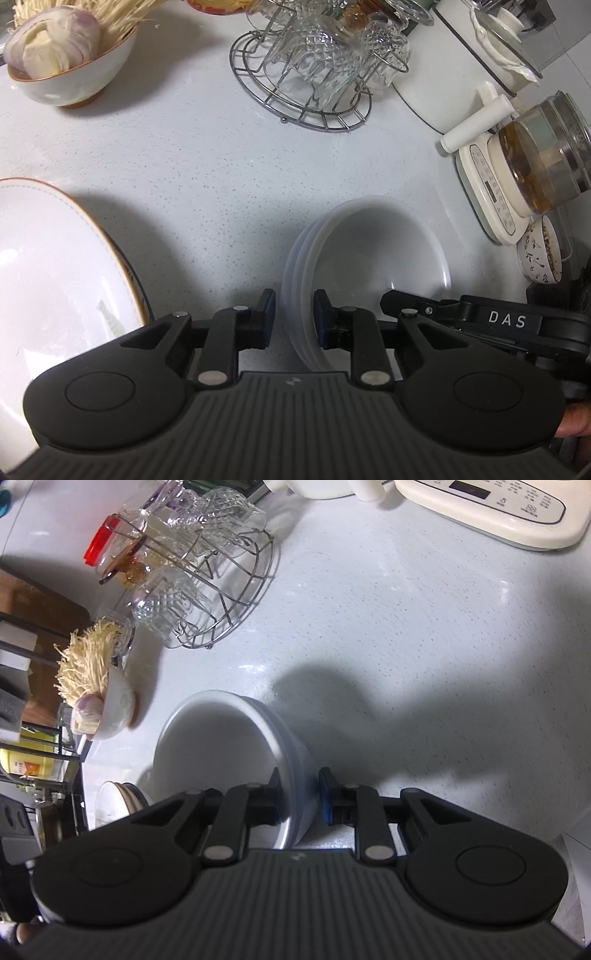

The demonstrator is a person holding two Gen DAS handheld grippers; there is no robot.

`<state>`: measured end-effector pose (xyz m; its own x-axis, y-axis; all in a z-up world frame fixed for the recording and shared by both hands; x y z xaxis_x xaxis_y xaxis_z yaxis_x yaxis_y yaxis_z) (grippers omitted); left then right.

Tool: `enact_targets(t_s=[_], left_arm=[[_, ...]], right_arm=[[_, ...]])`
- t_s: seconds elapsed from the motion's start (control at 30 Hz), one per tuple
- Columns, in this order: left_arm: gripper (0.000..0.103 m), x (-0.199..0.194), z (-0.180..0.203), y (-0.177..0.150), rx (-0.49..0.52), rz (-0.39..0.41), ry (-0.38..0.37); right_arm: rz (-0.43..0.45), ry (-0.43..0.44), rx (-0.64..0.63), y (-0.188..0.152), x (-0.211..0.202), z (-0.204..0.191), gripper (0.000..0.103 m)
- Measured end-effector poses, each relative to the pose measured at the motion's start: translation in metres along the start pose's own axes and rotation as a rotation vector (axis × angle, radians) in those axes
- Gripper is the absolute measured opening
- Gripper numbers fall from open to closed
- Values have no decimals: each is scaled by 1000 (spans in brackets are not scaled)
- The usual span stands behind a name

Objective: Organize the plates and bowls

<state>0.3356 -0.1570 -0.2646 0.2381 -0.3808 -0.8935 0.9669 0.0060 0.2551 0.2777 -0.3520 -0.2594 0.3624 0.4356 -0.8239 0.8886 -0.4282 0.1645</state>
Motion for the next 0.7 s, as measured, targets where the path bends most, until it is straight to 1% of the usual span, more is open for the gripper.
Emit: enact_targets(t_s=[0.07, 0.3, 0.5, 0.7], left_arm=[[21, 1, 1, 1, 10, 0, 2], [20, -4, 5, 4, 44, 5, 1], [20, -21, 7, 2, 72, 10, -21], [20, -47, 15, 0, 128, 14, -33]], right_arm=[[2, -3, -3, 1, 0, -1, 22], [19, -14, -6, -2, -3, -5, 21], [57, -32, -26, -8, -19, -17, 21], [87, -60, -70, -16, -43, -34, 21]])
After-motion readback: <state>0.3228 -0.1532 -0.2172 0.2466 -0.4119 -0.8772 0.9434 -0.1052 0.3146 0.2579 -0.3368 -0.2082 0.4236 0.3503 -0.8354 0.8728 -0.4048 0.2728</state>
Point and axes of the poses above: each gripper's, at about its wrist camera, not at the fingertips, and x roughly the way its jaws point, z to its right, y to its top, the point moved 5 cm from there along x, roughly the way its jaws point, and after that the axes turned 3 degrees about -z, right-handed, at the moved point
